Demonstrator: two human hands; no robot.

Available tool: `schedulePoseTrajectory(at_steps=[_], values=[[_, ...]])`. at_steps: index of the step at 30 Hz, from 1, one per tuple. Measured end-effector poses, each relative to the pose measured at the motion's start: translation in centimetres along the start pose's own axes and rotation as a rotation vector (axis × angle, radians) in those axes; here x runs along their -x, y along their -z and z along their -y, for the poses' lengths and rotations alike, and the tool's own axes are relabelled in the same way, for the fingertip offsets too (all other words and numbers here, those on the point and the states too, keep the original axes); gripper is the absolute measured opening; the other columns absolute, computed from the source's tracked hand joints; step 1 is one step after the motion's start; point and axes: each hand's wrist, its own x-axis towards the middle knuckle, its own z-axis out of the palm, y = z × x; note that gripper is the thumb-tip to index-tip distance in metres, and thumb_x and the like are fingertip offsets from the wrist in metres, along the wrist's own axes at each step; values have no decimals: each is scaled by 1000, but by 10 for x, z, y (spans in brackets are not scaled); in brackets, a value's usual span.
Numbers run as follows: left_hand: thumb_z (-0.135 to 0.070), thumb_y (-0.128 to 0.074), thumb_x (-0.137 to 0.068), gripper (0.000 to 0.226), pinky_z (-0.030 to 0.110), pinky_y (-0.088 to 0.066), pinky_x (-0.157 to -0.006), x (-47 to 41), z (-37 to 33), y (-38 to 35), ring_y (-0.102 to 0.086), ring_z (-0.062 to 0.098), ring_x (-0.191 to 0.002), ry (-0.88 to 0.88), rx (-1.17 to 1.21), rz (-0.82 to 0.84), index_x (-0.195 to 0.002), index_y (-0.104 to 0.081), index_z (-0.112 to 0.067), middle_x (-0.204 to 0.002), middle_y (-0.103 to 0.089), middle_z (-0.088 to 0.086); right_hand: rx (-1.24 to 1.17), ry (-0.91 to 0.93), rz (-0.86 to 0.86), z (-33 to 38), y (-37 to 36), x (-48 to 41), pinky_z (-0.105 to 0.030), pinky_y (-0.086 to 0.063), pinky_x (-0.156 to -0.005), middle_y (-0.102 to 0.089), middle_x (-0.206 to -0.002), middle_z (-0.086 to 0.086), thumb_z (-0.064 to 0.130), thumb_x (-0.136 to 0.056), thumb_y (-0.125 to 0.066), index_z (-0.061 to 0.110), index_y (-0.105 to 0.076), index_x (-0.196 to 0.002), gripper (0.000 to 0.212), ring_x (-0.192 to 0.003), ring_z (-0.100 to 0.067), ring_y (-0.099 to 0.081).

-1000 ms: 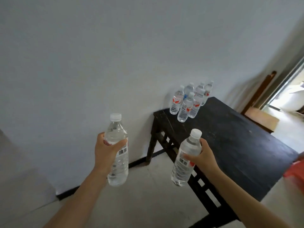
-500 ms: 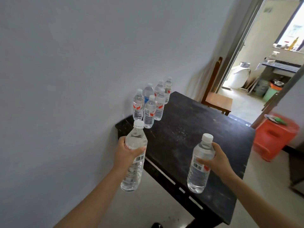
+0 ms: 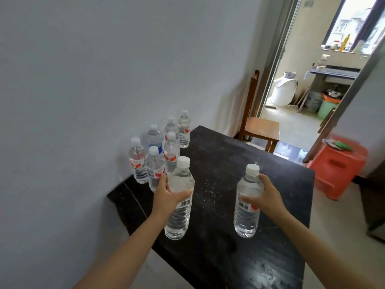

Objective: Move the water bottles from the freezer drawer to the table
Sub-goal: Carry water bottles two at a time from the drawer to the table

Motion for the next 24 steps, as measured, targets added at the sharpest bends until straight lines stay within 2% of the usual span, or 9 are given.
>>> schedulePoseTrajectory(at_steps=[4,8,12,15,20,24], values=[[-15,-84,-60,50,28,-45,-82,-29,9,-26,-57,17,-98,36,-49,58,-91,-47,-30,-98,-59,-5,11,-48,-25,-2,5,-23,-44,-44,-97,-52,-130,-8,21,-67,-80,18,-36,-132,78,-116,-29,-53],[-20,-84,-60,55,31,-47,-85,-68,12,-51,-57,18,-98,59,-82,97,-101,-48,-24,-103,-59,-2,9,-89,-61,1,9,-47,-44,-45,-96,-52,-130,-8,21,-67,-80,18,-35,-133,79,-115,-29,-54],[-18,-84,-61,56,26,-45,-78,-112,4,-79,-56,13,-92,26,-37,111,-103,-46,-21,-96,-56,-9,-12,-131,-122,7,13,-79,-44,-46,-98,-53,-128,-7,19,-67,-80,17,-37,-132,78,-114,-27,-54],[-16,-83,-61,54,21,-44,-72,-144,2,-94,-56,12,-87,-18,-22,80,-99,-45,-21,-92,-56,-7,4,-153,-159,14,10,-103,-42,-46,-95,-54,-127,-5,21,-66,-81,19,-38,-131,78,-113,-26,-55],[-12,-83,-60,56,15,-39,-71,-200,3,-115,-56,19,-90,-65,-67,56,-99,-44,-17,-103,-54,8,24,-190,-200,30,2,-155,-44,-47,-97,-55,-126,-6,19,-66,-81,18,-38,-130,77,-112,-27,-56],[-14,-84,-59,58,27,-42,-79,-233,11,-126,-57,25,-95,-3,-97,-92,-104,-46,-11,-105,-56,11,28,-220,-191,36,-17,-195,-46,-46,-97,-54,-126,-6,20,-66,-81,20,-37,-131,78,-112,-27,-55]])
